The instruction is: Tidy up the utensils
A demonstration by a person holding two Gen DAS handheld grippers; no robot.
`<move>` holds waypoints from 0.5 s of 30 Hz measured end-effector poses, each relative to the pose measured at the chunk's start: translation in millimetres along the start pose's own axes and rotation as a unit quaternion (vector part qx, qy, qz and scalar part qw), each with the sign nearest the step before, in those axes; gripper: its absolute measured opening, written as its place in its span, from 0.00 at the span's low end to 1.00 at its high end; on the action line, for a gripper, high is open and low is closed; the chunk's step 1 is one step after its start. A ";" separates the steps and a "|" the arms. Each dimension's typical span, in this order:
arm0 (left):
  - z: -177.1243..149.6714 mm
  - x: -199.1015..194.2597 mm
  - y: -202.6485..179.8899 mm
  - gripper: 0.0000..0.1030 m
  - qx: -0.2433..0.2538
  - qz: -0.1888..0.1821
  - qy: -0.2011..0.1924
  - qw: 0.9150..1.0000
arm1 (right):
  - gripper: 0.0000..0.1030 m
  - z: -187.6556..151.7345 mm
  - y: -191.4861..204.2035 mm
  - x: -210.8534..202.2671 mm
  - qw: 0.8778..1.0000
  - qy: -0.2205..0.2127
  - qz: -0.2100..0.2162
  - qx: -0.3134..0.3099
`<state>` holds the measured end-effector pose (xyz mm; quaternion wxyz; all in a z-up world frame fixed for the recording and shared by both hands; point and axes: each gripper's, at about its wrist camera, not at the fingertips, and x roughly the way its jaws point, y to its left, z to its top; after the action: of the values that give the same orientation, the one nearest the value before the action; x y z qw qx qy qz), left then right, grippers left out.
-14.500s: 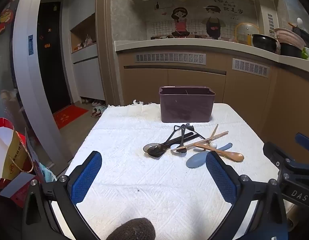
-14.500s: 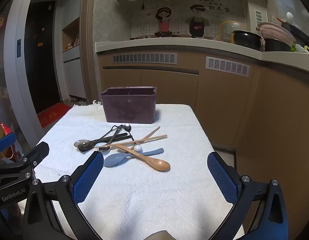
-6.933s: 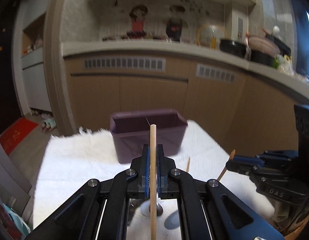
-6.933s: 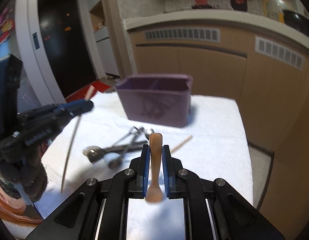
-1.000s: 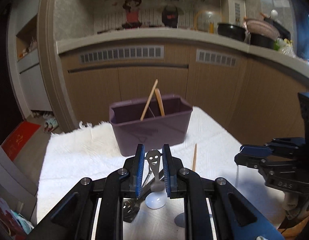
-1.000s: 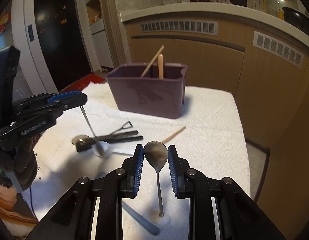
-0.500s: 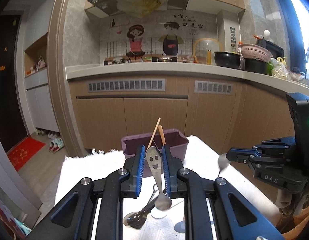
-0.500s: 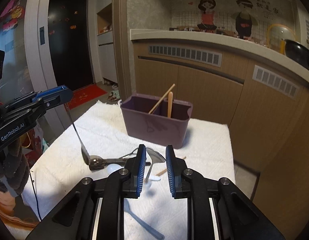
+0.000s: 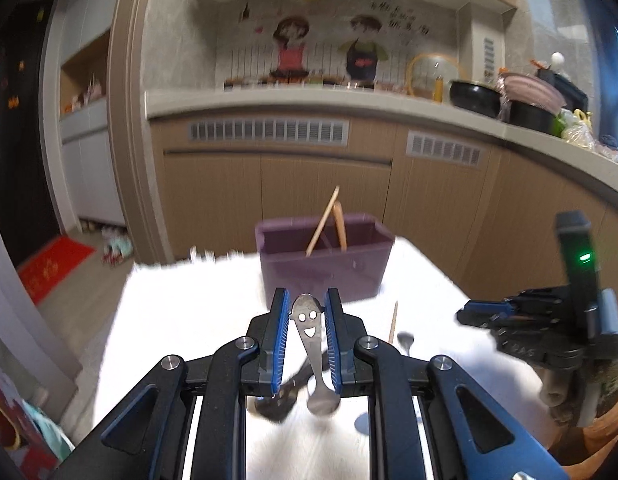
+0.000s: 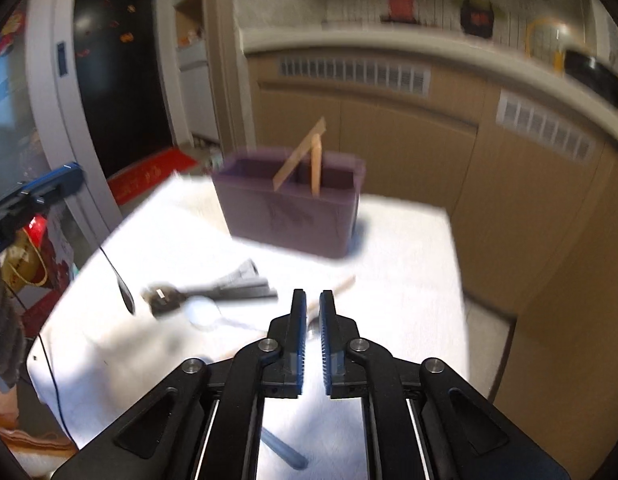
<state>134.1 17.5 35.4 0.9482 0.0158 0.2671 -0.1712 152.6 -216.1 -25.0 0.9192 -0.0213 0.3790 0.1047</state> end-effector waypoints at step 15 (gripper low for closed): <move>-31.1 19.9 35.1 0.15 -0.032 -0.026 0.031 0.999 | 0.41 -11.6 2.0 115.5 0.991 0.086 -0.078 0.064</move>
<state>146.0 48.0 -3.6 0.9347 -0.0164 0.3021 -0.1865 223.9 -195.1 -114.2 0.8879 -0.0007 0.4601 0.0059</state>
